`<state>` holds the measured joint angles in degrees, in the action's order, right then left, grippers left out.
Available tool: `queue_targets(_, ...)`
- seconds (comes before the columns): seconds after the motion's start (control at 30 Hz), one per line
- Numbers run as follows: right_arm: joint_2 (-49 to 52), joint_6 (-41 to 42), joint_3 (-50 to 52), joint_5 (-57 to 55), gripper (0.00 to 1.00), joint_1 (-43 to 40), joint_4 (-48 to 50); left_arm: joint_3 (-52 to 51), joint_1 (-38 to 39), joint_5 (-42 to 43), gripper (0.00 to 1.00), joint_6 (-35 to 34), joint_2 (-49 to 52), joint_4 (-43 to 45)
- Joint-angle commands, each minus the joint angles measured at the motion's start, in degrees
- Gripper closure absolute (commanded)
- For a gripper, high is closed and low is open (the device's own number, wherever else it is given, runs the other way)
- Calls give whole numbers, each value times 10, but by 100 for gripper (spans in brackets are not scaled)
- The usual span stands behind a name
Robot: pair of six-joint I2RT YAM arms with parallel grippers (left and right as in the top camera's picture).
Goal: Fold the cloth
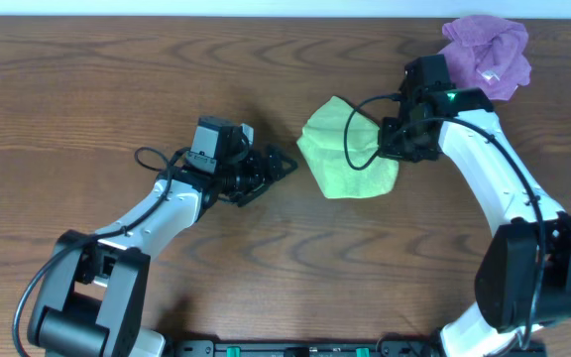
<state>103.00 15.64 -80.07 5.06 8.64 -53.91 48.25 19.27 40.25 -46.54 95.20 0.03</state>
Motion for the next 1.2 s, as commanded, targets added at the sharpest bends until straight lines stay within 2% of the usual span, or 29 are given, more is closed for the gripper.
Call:
queue_targets(0.0,-7,19,0,-71,92,-1,-8,6,3,-6,5,-14,7,25)
queue_targets(0.1,-7,21,0,-89,76,-1,-4,6,3,-22,5,-33,10,61)
queue_targets(0.13,-7,19,0,-92,68,-1,-3,7,3,-24,5,-36,11,72)
queue_targets(0.2,-7,8,0,-91,42,1,4,7,3,-31,5,-43,11,93)
queue_targets(0.23,-7,2,0,-88,36,2,6,9,3,-33,4,-45,11,102)
queue_targets(0.43,-7,-83,0,-47,35,26,41,14,3,-38,5,-42,11,103)
queue_targets(0.57,-6,-106,0,-47,37,57,100,14,3,-29,4,-43,11,100)
queue_targets(0.77,23,-106,0,-48,41,95,175,14,2,1,4,-42,11,81)
queue_targets(1.17,118,-106,0,-29,39,137,193,14,-83,73,5,-11,10,73)
